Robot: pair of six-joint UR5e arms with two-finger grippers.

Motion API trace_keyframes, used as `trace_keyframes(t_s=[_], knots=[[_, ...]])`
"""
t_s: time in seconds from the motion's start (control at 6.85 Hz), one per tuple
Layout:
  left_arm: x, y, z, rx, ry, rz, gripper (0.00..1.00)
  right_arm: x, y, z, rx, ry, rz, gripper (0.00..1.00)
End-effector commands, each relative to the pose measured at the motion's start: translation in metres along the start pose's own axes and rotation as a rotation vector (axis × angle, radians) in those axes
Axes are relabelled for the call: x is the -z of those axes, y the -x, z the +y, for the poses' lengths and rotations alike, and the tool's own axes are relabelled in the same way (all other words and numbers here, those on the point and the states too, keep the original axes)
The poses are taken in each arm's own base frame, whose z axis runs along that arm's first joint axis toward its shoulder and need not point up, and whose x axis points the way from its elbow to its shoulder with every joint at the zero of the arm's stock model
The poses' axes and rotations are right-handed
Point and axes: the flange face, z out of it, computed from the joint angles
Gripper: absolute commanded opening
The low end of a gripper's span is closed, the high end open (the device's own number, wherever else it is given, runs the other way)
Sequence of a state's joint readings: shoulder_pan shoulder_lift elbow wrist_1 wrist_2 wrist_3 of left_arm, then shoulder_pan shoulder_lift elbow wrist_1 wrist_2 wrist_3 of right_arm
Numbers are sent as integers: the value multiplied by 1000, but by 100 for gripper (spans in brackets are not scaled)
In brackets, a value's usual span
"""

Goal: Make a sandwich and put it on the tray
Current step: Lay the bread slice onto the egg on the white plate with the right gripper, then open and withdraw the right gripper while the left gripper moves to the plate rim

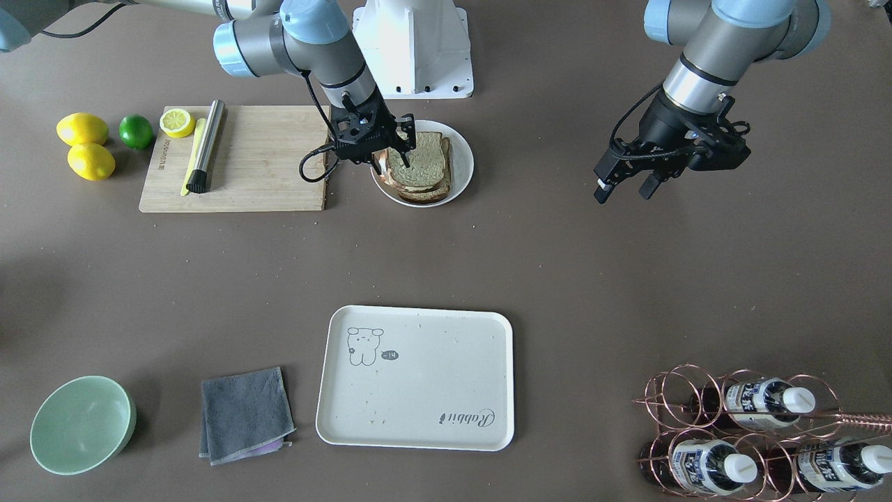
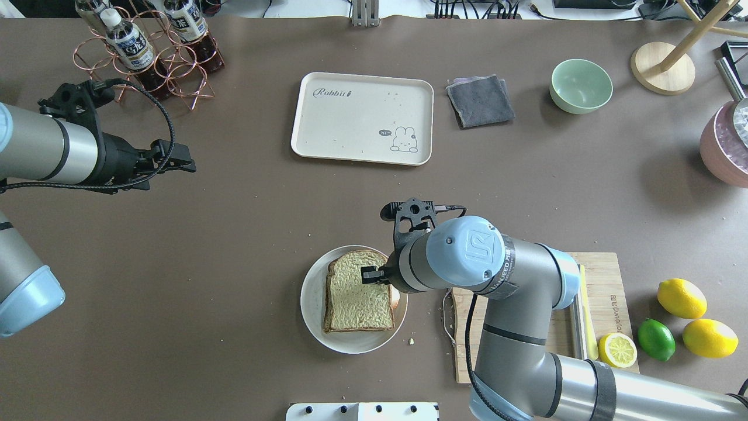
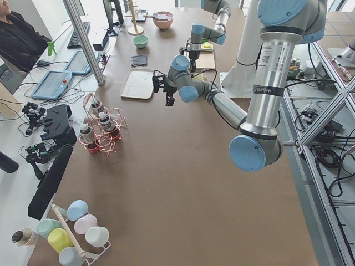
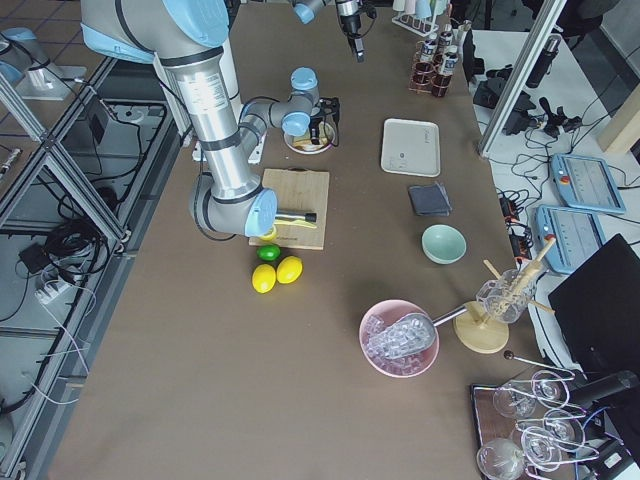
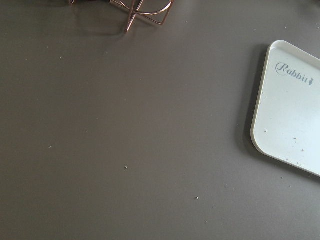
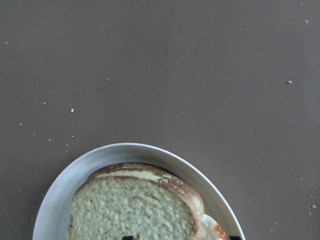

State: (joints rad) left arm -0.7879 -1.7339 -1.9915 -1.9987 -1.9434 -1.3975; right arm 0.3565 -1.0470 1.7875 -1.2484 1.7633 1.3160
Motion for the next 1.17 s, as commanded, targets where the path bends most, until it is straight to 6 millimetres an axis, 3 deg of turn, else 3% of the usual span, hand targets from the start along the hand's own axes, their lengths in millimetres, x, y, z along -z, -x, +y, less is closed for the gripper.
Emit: trace_keyframes(t_s=[0.0,0.15,0.29,0.44,0.73,1.02], knots=[[-1,-20,6,-16,8,26,97,25,-7,-22,-27,-10,-21,99],[-12,-32,26,18,9,29,97,37,-17,-38,-40,-12,-27,99],[-25,-54,57,42,3,45,97,55,-39,-62,-67,1,-30,99],[-41,-62,86,53,2,38,97,66,-64,-81,-91,7,-22,99],[-71,-75,167,44,-4,31,97,83,-95,-95,-74,-16,-8,99],[-83,-82,219,15,-16,37,97,105,-131,-121,-65,3,-6,99]])
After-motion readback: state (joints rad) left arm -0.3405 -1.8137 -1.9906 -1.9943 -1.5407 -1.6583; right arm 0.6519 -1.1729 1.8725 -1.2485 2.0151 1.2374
